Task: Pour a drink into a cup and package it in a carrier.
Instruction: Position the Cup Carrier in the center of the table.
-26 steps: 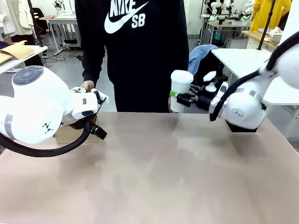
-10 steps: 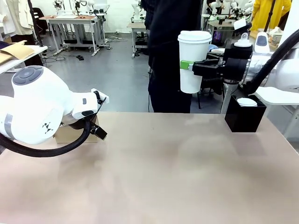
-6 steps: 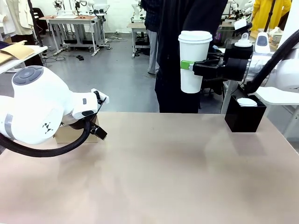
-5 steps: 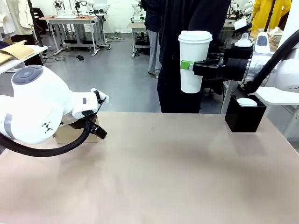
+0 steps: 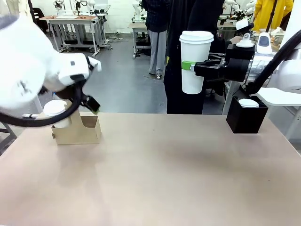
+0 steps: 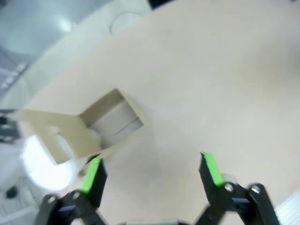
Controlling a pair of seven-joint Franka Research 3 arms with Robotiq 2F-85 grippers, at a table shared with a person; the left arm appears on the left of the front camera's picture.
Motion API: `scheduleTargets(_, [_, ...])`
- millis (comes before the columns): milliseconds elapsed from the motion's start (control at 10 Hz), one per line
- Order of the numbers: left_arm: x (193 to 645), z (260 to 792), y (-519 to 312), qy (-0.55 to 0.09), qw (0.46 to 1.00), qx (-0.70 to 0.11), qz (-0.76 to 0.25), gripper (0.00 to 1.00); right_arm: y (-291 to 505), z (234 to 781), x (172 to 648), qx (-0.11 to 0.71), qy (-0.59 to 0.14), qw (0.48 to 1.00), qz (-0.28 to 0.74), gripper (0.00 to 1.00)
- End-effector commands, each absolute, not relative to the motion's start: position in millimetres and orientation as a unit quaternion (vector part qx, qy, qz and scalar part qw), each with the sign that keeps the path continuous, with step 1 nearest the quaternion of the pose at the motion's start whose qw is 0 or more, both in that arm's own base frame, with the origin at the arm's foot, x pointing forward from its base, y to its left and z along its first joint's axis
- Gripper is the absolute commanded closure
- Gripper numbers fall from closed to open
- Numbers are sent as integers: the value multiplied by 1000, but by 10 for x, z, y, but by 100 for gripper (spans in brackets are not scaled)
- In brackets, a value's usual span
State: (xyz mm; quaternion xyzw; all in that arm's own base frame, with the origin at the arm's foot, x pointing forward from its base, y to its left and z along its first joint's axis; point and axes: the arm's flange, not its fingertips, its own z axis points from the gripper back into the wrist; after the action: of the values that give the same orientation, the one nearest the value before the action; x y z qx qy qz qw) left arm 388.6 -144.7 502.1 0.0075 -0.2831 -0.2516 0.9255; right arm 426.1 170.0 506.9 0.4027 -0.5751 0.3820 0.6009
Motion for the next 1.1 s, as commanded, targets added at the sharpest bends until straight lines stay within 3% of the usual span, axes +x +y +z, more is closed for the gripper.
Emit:
scheduleTargets(0, [4040,5427,-1443,-276,942,39,-188,0,1706,5086,4246,401,-576,604,378,20])
scheduleTargets(200, [4387,5675,-1274,-253,958,44,-126,0,1706,5086,4246,401,-576,604,378,20])
scheduleTargets(500, [4954,5507,-940,-216,974,46,-44,0,1706,5086,4246,401,-576,604,378,20])
scheduleTargets(900, [5216,5163,-712,-168,985,36,-4,0,1706,5086,4246,401,-576,604,378,20])
scheduleTargets(1000, [5256,5131,-696,-156,987,47,-1,7,1706,5086,4246,401,-576,604,378,20])
